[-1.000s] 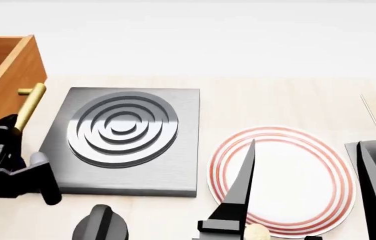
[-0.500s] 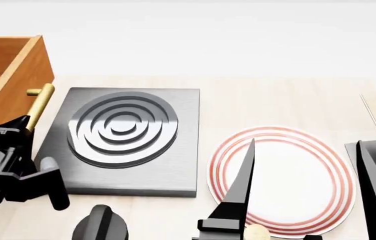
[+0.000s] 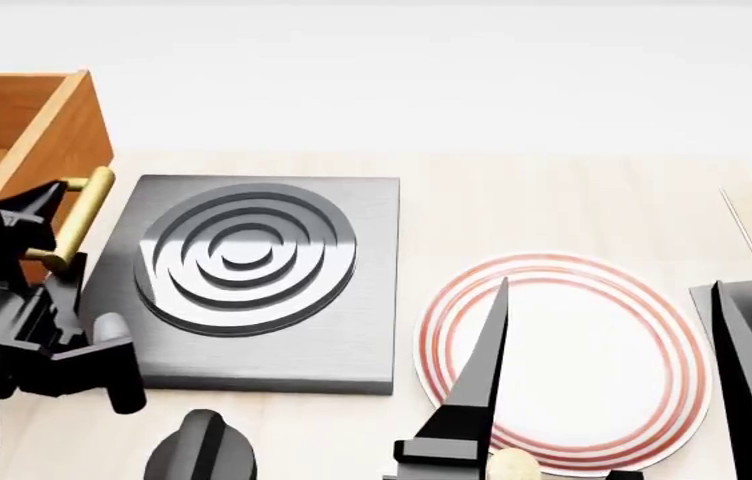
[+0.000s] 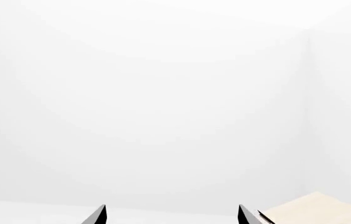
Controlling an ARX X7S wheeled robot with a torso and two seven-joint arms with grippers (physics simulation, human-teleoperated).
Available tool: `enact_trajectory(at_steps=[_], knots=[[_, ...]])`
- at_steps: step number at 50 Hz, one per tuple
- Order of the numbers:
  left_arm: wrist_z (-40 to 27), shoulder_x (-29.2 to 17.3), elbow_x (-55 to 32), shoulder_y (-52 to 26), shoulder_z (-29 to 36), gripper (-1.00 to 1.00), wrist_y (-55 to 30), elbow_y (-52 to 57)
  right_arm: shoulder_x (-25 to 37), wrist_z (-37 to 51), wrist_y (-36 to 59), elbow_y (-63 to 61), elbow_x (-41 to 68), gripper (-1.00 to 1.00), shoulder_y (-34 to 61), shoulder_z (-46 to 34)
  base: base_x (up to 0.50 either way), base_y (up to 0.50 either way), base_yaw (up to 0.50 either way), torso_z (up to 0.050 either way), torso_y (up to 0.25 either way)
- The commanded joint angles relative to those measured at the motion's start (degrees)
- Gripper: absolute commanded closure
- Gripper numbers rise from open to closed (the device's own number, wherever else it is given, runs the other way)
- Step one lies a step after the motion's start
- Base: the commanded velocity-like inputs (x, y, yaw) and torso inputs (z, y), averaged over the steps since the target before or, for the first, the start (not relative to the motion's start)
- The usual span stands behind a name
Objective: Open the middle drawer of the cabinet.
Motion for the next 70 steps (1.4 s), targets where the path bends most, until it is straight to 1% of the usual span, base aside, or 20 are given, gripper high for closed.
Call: enact_trajectory(at_steps=[1,8,11,13,16,18,19,20,21,28,29,35,39,43,45,49,60,61,64,70], knots=[[2.6,2.5,1.7,0.4,-2.5,-1.0,1.6,-2.7,-1.1,-1.3,0.0,0.0,-1.2,-1.0,0.0,1.3,0.0,0.0,0.0,0.0,0.0],[6.5,3.6,-1.9,2.1,-3.0,-1.0,4.9,-6.9,-1.2,-1.1,0.2,-0.4,-1.3,-1.0,0.2,1.2,0.0,0.0,0.0,0.0,0.0],[7.5,5.1,-3.5,3.0,-3.5,-1.0,7.4,-11.5,-1.3,-0.9,0.4,-0.6,-1.5,-1.0,0.3,1.1,0.0,0.0,0.0,0.0,0.0],[8.2,5.5,-4.4,3.4,-3.9,-1.0,8.4,-12.7,-1.3,-1.0,0.4,-0.6,-1.5,-1.0,0.3,1.0,0.0,0.0,0.0,0.0,0.0],[8.0,5.8,-5.0,3.9,-4.3,-1.0,9.2,-12.9,-1.4,-1.0,0.4,-0.5,-1.5,-1.0,0.4,0.9,0.0,0.0,0.0,0.0,0.0],[5.4,5.6,-3.8,3.6,-4.4,-1.0,9.0,-12.0,-1.4,-1.2,0.2,-0.3,-1.6,-1.0,0.3,0.8,0.0,0.0,0.0,0.0,0.0],[3.9,4.9,-2.1,3.2,-3.8,-1.0,7.6,-10.0,-1.4,-1.2,0.0,-0.2,-1.6,-1.0,0.3,0.9,0.0,0.0,0.0,0.0,0.0],[3.9,4.8,-2.1,3.2,-3.8,-1.0,7.4,-9.7,-1.4,-1.3,0.0,-0.1,-1.6,-1.0,0.3,0.8,0.0,0.0,0.0,0.0,0.0],[2.1,3.9,-1.1,2.8,-4.1,-1.0,6.1,-6.9,-1.4,-1.4,-0.1,-0.1,-1.6,-1.0,0.3,0.8,0.0,0.0,0.0,0.0,0.0],[-1.2,-0.8,2.3,3.1,-4.1,-1.0,-1.2,7.2,-1.2,-1.7,-0.6,0.3,-1.7,-1.0,0.1,0.9,0.0,0.0,0.0,0.0,0.0],[-2.5,-1.8,4.1,3.1,-3.9,-1.0,-3.6,10.3,-1.2,-1.8,-0.7,0.3,-1.7,-1.0,0.1,0.9,0.0,0.0,0.0,0.0,0.0],[-4.0,-5.0,5.7,4.3,-4.3,-1.0,-7.8,18.9,-1.3,-1.8,-0.6,0.2,-1.7,-1.0,0.1,0.8,0.0,0.0,0.0,0.0,0.0],[-4.0,-7.3,5.4,5.1,-4.9,-1.0,-9.1,24.7,-1.3,-1.8,-0.6,0.1,-1.6,-1.0,0.2,0.8,0.0,0.0,0.0,0.0,0.0],[-3.9,-10.1,3.0,6.1,-6.9,-1.0,-9.1,31.2,-1.3,-1.8,-0.7,0.1,-1.6,-1.0,0.2,0.8,0.0,0.0,0.0,0.0,0.0],[-3.9,-12.1,0.7,6.5,-8.9,-1.0,-8.9,36.0,-1.2,-1.7,-0.6,0.0,-1.5,-1.0,0.3,0.9,0.0,0.0,0.0,0.0,0.0],[-3.5,-14.6,-2.5,6.7,-11.4,-1.0,-8.3,41.3,-1.2,-1.7,-0.5,-0.1,-1.4,-1.0,0.4,0.8,0.0,0.0,0.0,0.0,0.0],[-2.0,-21.0,-17.9,7.9,-21.2,-1.0,-6.5,54.2,-1.6,-1.6,-0.1,-0.1,-1.3,-1.0,0.7,0.6,0.0,0.0,0.0,0.0,0.0],[-1.7,-21.8,-20.4,8.0,-22.6,-1.0,-6.3,55.7,-1.6,-1.6,-0.1,-0.1,-1.3,-1.0,0.7,0.6,0.0,0.0,0.0,0.0,0.0],[-1.5,-22.4,-22.9,8.0,-24.2,-1.0,-5.8,57.0,-1.6,-1.5,-0.1,-0.2,-1.3,-1.0,0.7,0.6,0.0,0.0,0.0,0.0,0.0],[-0.5,-24.4,-33.4,7.0,-30.0,-1.0,-6.4,61.6,-1.5,-1.5,-0.2,-0.2,-1.3,-1.0,0.8,0.6,0.0,0.0,0.0,0.0,0.0]])
